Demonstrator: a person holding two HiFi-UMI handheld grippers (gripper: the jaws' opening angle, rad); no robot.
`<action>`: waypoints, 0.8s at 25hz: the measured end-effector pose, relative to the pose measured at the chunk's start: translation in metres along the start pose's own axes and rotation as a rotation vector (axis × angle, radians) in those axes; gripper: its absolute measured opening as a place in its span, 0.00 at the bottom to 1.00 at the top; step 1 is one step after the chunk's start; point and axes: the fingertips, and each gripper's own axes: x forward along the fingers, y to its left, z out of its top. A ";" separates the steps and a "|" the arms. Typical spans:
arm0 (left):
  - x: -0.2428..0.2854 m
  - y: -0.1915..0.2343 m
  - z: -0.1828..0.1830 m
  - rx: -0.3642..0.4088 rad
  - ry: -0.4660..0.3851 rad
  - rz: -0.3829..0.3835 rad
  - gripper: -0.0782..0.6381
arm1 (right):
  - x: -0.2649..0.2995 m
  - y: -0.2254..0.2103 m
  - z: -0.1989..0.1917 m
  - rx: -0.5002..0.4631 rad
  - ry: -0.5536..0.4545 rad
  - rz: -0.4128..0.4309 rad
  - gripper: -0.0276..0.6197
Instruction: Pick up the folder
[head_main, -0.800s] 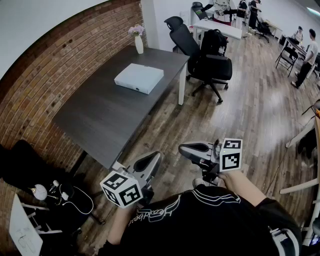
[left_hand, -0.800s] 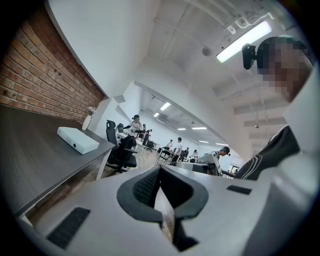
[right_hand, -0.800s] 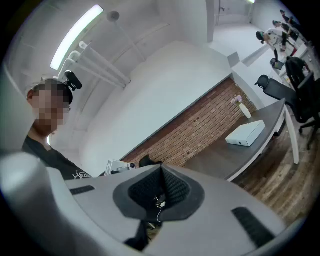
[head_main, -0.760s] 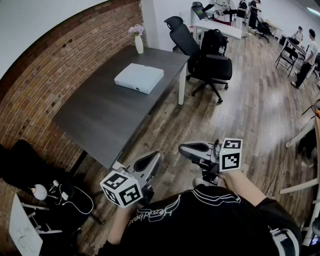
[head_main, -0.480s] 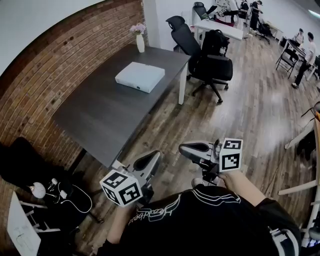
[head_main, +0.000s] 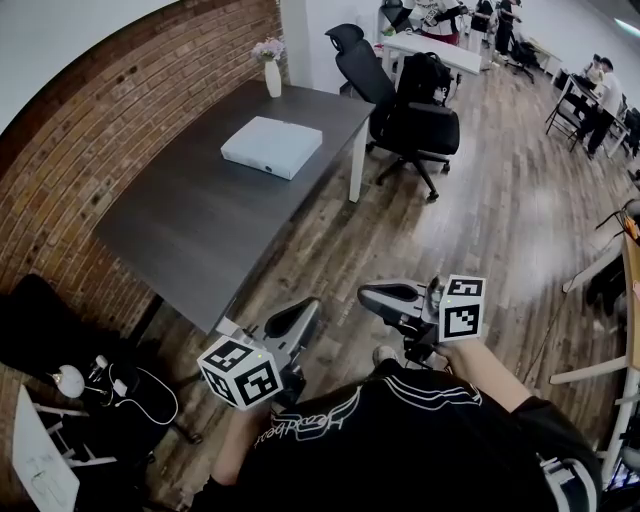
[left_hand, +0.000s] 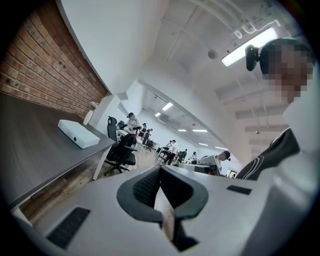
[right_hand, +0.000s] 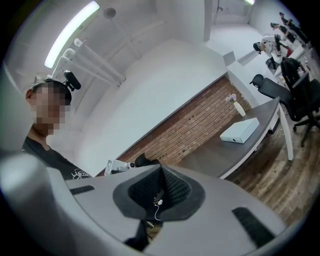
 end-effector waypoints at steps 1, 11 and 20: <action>0.002 0.003 -0.004 -0.007 0.004 -0.001 0.12 | -0.001 -0.003 -0.003 0.007 -0.003 -0.002 0.04; 0.067 0.041 -0.002 -0.061 0.071 0.024 0.12 | -0.012 -0.074 0.017 0.097 -0.022 0.003 0.04; 0.173 0.107 0.028 -0.098 0.095 0.092 0.12 | -0.013 -0.187 0.081 0.139 -0.011 0.043 0.04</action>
